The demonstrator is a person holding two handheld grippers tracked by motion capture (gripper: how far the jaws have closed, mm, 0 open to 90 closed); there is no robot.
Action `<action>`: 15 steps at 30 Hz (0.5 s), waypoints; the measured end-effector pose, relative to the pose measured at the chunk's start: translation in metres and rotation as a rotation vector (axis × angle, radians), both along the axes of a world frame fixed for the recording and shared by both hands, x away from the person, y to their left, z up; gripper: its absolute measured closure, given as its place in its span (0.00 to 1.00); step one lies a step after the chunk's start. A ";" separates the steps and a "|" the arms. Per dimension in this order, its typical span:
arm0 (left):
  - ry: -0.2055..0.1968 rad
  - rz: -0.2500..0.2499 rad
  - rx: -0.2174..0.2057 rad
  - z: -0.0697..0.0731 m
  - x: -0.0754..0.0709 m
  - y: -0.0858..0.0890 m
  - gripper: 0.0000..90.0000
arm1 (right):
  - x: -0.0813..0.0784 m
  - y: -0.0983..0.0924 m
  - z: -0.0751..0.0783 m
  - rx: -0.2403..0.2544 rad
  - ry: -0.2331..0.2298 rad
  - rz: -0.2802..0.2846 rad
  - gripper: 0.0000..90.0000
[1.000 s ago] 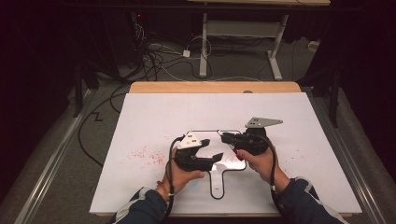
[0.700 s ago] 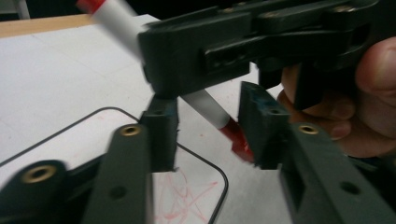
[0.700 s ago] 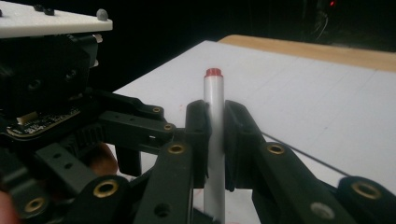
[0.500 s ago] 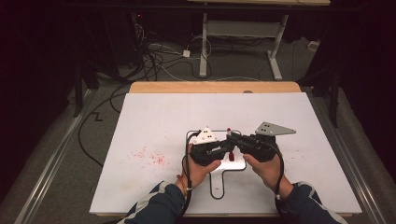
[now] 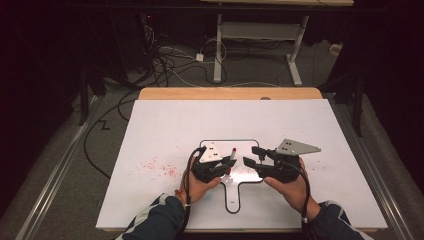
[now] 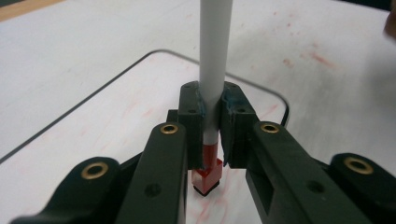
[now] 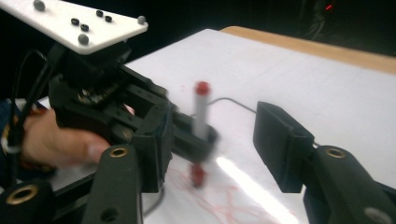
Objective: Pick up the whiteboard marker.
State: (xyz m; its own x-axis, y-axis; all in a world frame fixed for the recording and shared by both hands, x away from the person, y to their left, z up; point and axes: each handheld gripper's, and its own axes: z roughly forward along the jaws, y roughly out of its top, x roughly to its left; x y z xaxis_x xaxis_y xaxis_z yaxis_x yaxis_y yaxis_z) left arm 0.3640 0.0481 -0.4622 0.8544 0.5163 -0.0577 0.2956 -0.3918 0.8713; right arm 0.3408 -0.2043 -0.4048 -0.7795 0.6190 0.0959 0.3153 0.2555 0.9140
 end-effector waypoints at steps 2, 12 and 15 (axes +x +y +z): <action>-0.005 -0.002 -0.001 -0.001 -0.002 0.009 0.88 | -0.009 -0.009 -0.001 -0.075 -0.065 -0.010 0.51; -0.043 -0.027 0.069 0.001 -0.014 0.039 0.88 | -0.031 -0.041 -0.013 -0.225 -0.186 -0.055 0.49; -0.052 -0.030 0.076 -0.001 -0.018 0.051 0.88 | -0.035 -0.051 -0.017 -0.253 -0.186 -0.065 0.48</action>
State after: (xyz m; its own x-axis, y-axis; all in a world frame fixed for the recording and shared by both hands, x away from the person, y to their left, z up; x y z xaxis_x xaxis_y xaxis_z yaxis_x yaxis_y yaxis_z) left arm 0.3460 0.0990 -0.4637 0.8703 0.4918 0.0251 0.2383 -0.4653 0.8525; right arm 0.3063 -0.2550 -0.4213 -0.7271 0.6543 -0.2078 0.1723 0.4670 0.8673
